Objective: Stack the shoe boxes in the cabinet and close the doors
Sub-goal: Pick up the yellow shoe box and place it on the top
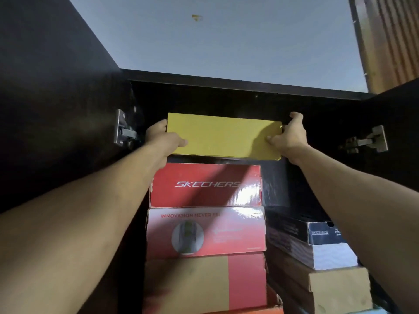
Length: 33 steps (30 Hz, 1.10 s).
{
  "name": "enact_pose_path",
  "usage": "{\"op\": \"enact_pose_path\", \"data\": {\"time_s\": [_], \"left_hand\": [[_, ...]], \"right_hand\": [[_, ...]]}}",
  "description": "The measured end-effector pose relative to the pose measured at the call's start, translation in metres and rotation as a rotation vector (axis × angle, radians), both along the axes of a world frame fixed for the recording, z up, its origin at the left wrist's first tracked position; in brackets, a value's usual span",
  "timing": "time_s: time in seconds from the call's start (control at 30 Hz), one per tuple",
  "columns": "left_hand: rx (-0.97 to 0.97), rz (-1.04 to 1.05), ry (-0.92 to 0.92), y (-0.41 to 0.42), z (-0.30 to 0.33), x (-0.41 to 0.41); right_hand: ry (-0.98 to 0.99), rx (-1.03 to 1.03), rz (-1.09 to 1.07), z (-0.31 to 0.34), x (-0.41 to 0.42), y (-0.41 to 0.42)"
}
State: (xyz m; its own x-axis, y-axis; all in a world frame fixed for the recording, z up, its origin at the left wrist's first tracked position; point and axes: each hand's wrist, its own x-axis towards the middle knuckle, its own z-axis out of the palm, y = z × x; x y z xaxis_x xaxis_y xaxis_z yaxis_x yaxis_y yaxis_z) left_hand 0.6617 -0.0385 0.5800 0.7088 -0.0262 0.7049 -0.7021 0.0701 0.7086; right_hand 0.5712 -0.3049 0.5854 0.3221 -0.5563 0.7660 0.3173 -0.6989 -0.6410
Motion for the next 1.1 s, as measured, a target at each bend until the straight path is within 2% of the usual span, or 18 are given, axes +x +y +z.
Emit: {"op": "enact_pose_path", "data": {"time_s": [0.17,0.43,0.57,0.73,0.87,1.03,1.1], "left_hand": [[0.065,0.024,0.029,0.011,-0.01,0.024],[0.187,0.247,-0.052,0.008,-0.025,0.04],[0.162,0.258,0.0,0.007,-0.032,0.046],[0.1,0.435,0.048,0.011,-0.036,0.06],[0.039,0.493,0.086,0.014,-0.039,0.07],[0.11,0.595,0.055,0.011,-0.047,0.058],[0.206,0.667,-0.04,0.004,-0.055,0.048]], "right_hand": [[-0.011,0.048,0.028,0.004,0.042,0.008],[-0.089,0.118,0.039,-0.027,0.074,0.004],[-0.044,0.115,0.064,-0.042,0.075,0.01],[-0.014,0.117,0.048,-0.048,0.07,0.015],[0.016,0.115,-0.005,-0.049,0.071,0.02],[0.06,0.058,-0.061,-0.05,0.069,0.02],[0.133,0.001,-0.1,-0.053,0.06,0.019]]}}
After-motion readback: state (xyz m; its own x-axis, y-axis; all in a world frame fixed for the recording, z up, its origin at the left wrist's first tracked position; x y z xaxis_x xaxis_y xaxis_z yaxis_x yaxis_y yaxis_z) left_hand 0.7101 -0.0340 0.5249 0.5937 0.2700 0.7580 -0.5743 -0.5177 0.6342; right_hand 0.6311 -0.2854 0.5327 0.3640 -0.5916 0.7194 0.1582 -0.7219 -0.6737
